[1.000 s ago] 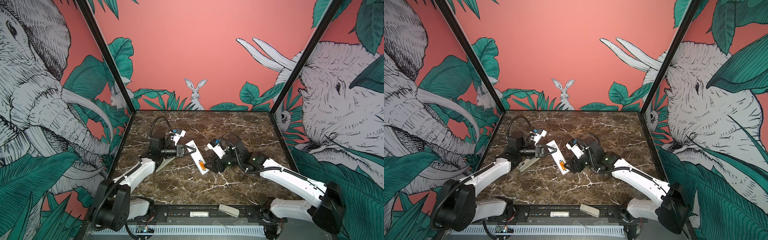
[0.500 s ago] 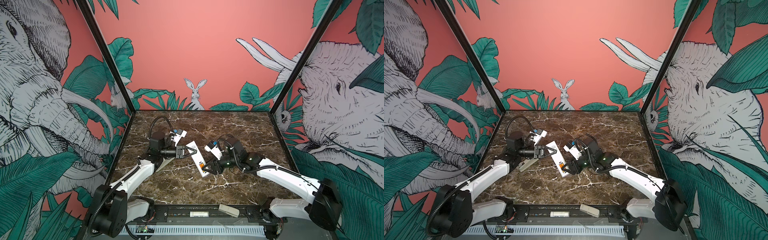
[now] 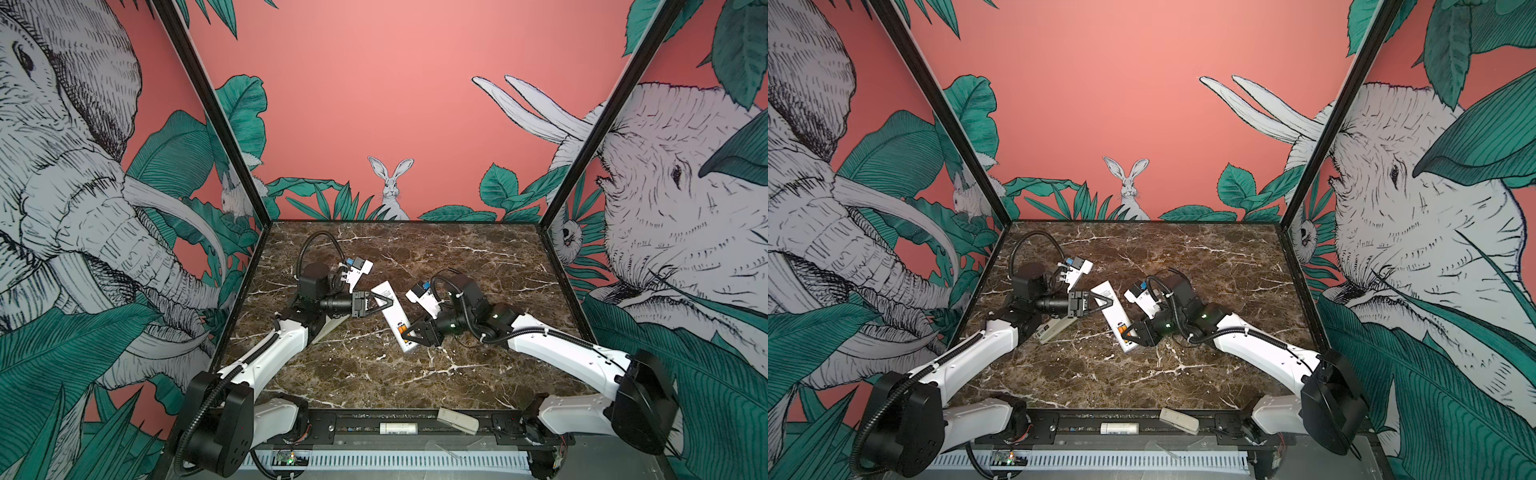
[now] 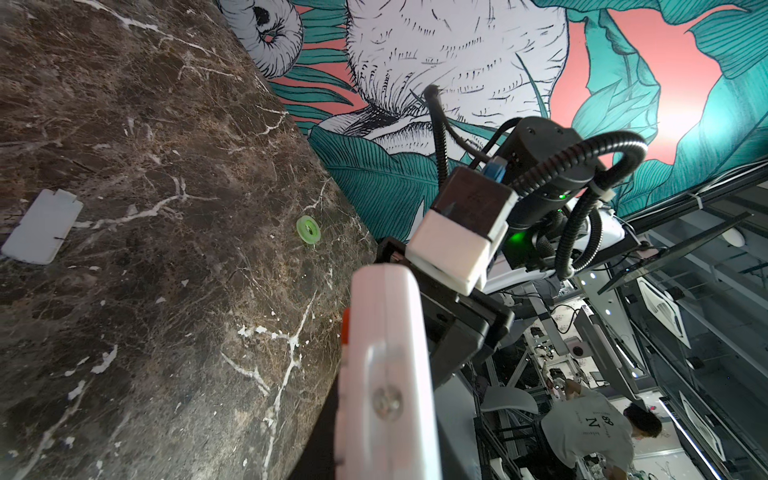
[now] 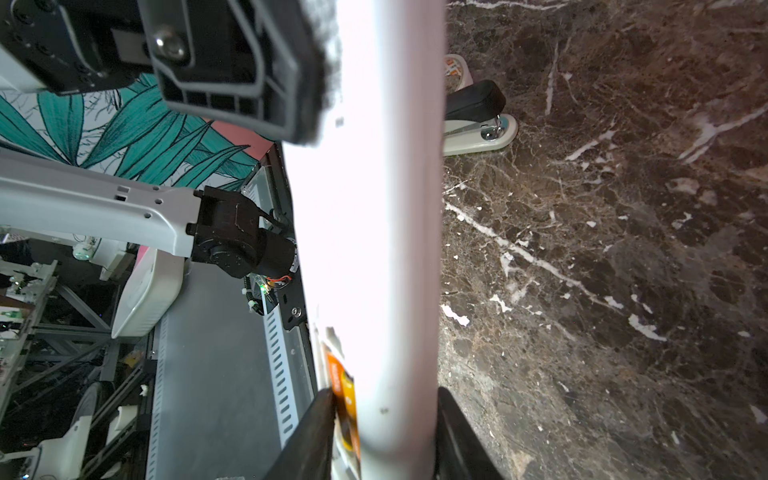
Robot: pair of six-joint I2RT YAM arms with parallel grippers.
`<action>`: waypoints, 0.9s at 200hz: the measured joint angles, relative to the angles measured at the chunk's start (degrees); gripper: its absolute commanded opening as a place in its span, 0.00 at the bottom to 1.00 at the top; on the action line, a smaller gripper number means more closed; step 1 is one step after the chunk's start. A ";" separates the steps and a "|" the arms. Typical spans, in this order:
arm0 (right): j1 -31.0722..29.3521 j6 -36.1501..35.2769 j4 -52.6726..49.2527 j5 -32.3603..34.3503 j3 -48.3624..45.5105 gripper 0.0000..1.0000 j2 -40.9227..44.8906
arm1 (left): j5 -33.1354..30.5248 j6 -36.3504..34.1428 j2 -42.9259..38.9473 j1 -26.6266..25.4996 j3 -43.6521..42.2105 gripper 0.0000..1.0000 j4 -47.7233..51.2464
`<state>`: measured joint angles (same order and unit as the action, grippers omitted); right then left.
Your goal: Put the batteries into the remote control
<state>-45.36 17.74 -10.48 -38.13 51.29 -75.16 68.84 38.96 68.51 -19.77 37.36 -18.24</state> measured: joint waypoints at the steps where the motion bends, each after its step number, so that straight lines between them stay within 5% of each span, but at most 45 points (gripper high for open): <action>1: 0.00 0.07 0.02 -0.02 0.00 0.29 -0.02 | -0.02 0.00 0.00 0.00 0.00 0.00 0.00; 94: -0.37 0.72 -0.98 -1.20 3.43 0.18 -4.42 | -0.57 -1.73 -0.02 1.01 0.00 0.00 -0.17; 180: 0.31 2.29 -1.46 7.21 3.28 0.65 -3.74 | -5.75 -9.99 -0.33 0.68 3.69 0.00 13.11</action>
<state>-45.06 20.03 -11.94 -30.92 54.57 -78.89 63.09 28.97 68.18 -19.09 41.06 -5.13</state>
